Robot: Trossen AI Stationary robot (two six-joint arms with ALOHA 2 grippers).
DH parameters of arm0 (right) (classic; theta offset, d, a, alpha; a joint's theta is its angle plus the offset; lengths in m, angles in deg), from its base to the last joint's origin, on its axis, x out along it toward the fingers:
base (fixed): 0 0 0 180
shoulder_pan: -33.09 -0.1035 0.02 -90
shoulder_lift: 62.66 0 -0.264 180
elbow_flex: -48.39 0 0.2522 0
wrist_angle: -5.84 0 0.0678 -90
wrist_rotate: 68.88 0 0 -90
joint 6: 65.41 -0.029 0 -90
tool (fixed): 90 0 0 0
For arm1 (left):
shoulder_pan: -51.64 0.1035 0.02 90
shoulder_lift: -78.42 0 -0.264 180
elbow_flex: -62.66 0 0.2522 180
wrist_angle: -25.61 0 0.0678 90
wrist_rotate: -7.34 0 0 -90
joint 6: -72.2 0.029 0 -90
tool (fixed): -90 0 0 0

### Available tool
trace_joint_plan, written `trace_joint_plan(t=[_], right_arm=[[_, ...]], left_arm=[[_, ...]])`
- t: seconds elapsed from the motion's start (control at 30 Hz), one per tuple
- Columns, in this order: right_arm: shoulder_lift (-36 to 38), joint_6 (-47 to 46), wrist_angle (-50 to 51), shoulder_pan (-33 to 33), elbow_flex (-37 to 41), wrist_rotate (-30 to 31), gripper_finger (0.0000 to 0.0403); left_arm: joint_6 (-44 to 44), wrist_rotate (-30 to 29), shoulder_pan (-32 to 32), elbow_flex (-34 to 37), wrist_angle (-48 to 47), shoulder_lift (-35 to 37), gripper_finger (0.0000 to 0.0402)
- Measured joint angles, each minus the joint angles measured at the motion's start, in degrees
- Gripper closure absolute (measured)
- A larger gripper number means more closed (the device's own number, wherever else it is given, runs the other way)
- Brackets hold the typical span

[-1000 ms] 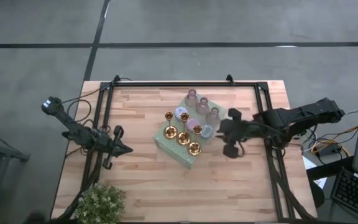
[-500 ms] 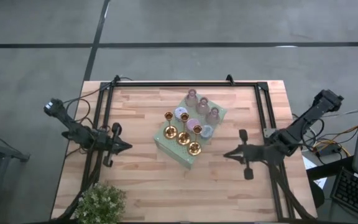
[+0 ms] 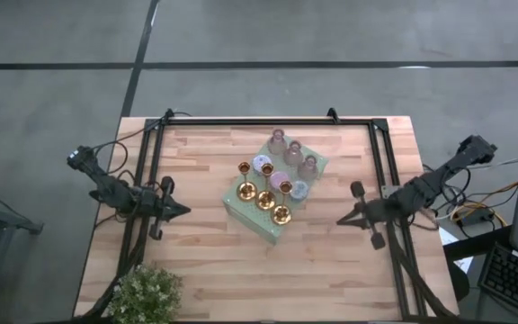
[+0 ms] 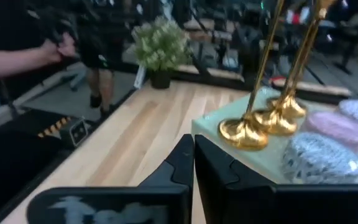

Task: Pick & Place candle stick holders
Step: Return to Home Position

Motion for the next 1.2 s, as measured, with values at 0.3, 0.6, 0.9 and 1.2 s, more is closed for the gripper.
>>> trace_joint_plan(t=[0.3,0.6,0.9,1.2], right_arm=[[15.85,2.84,2.41,6.63,5.11,-11.42,0.0394],[24.04,4.64,8.77,9.45,8.42,-11.60,0.0394],[28.31,4.55,9.59,9.43,9.92,-11.63,0.0394],[28.09,0.63,9.73,9.41,9.92,-6.91,0.0394]], left_arm=[[-0.61,-0.03,0.00,0.22,-0.11,0.00,0.0392],[2.50,-2.12,0.07,0.22,-0.81,-0.08,0.0392],[2.88,-2.16,0.05,0.22,-0.92,-0.20,0.0392],[2.88,-2.16,0.04,0.22,-0.97,-0.20,0.0392]])
